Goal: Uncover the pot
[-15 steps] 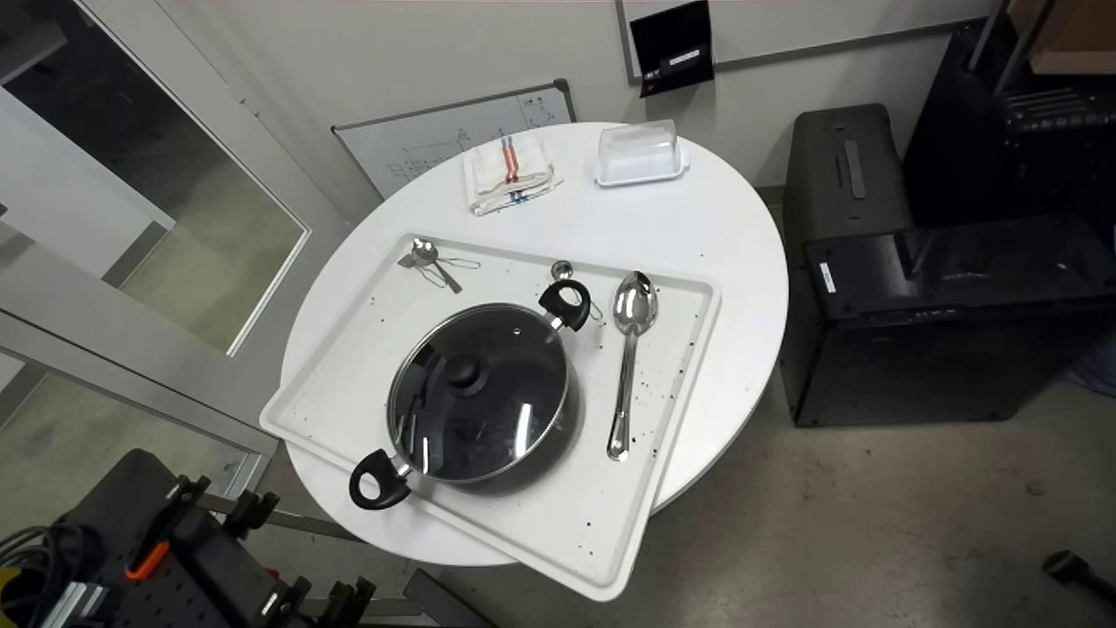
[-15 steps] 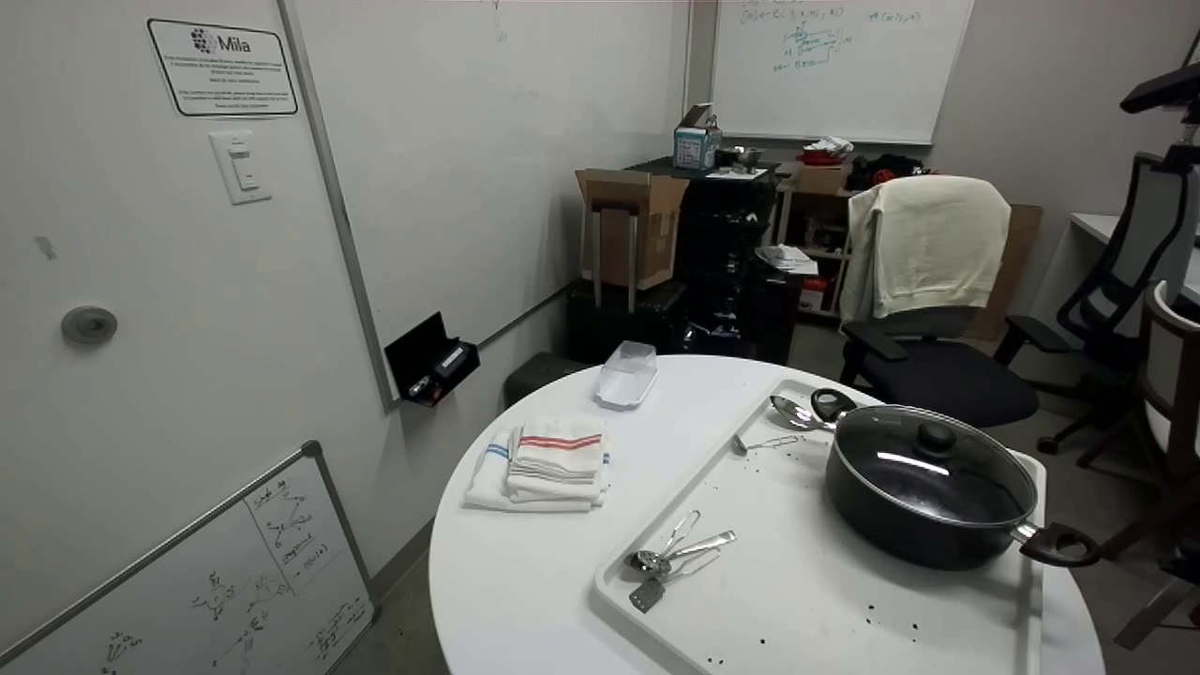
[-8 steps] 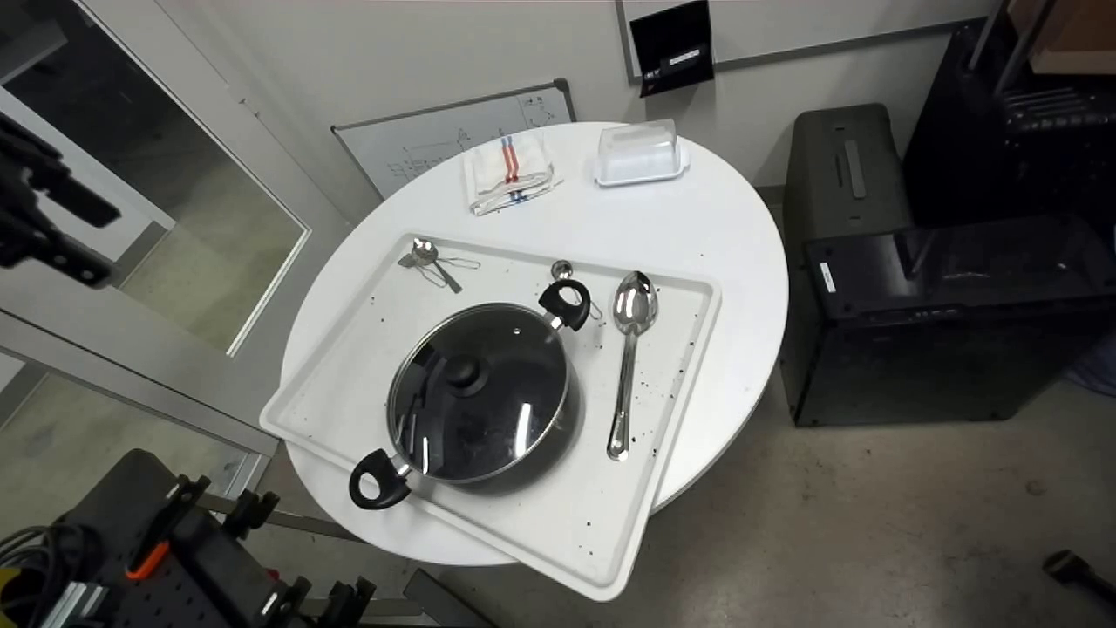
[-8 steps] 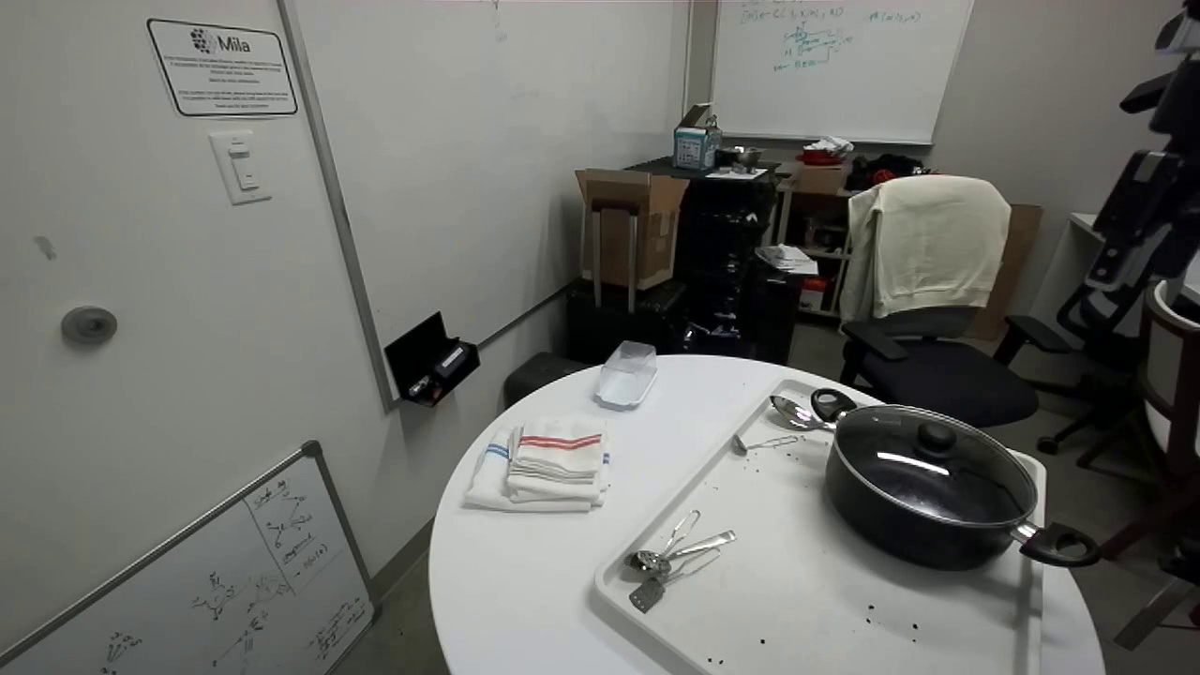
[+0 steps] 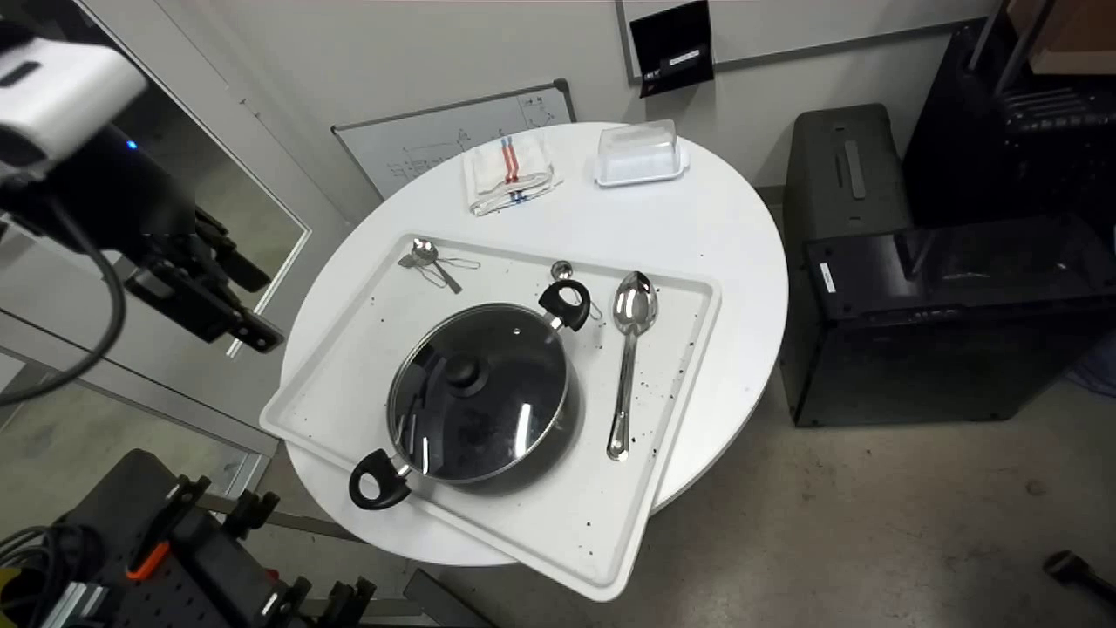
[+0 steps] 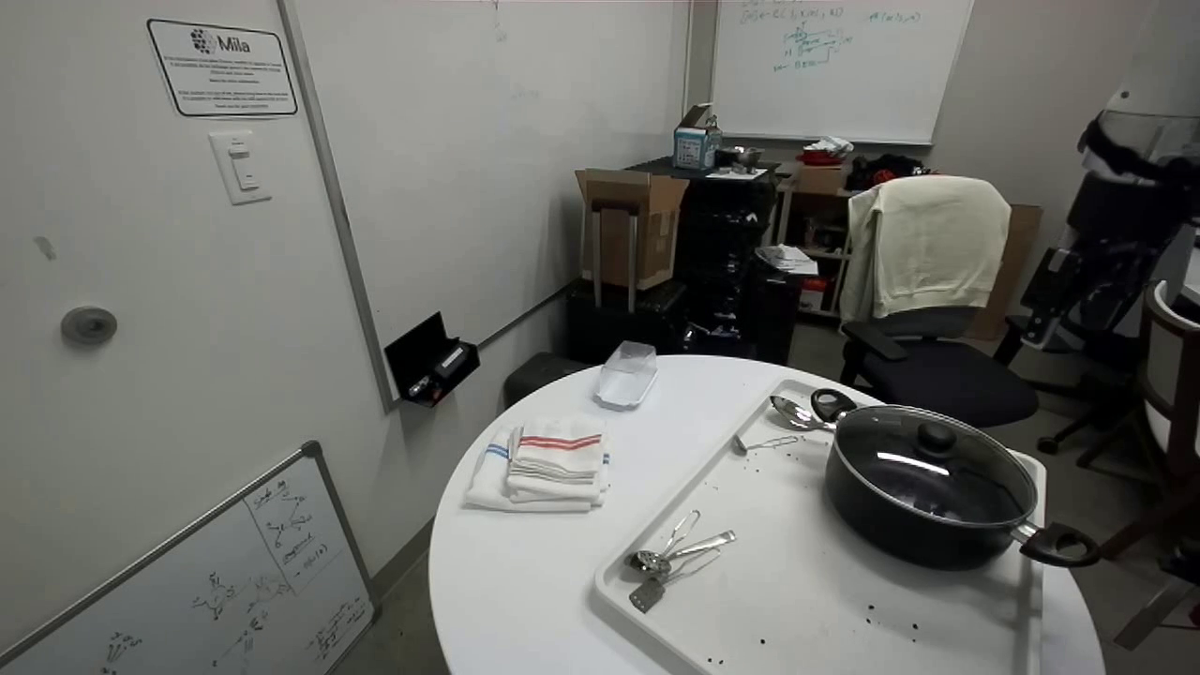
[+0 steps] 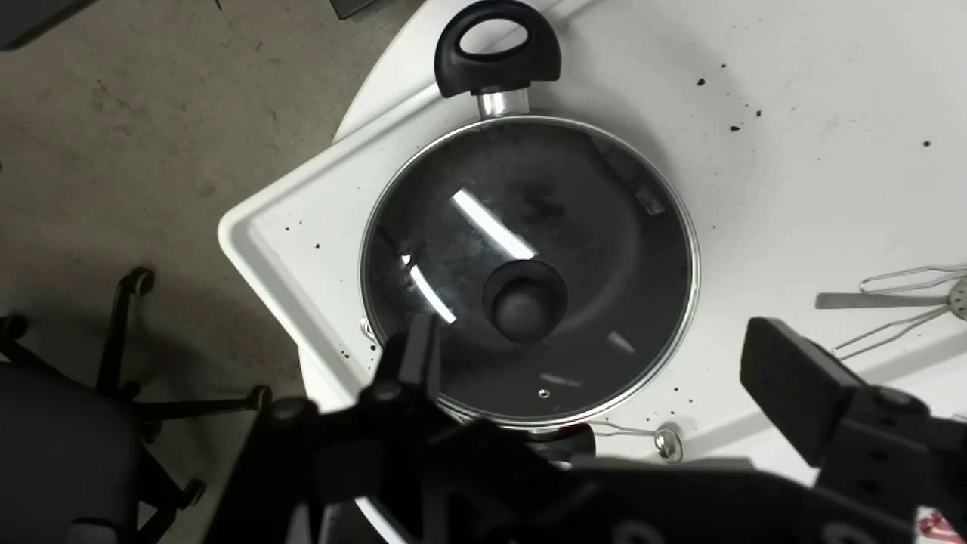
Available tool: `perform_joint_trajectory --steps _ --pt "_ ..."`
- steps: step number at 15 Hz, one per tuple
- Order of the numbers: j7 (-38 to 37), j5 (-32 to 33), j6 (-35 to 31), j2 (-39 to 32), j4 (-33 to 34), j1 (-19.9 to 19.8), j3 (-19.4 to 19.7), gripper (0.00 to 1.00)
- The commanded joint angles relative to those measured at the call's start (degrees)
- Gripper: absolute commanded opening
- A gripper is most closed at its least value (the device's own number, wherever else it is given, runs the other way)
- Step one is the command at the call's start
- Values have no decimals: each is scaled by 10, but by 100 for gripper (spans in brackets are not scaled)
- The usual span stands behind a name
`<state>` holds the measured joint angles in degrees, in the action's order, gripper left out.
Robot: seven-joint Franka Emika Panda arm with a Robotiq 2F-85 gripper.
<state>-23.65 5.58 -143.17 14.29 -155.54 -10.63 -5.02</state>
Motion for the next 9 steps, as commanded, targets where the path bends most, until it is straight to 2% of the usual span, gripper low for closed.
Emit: perform_joint_trajectory --steps 1,5,9 --pt "20 49 -36 -92 41 -5 27 100" --pt "41 84 -49 -169 84 4 61 100" --pt "75 84 -69 -238 131 18 89 100"
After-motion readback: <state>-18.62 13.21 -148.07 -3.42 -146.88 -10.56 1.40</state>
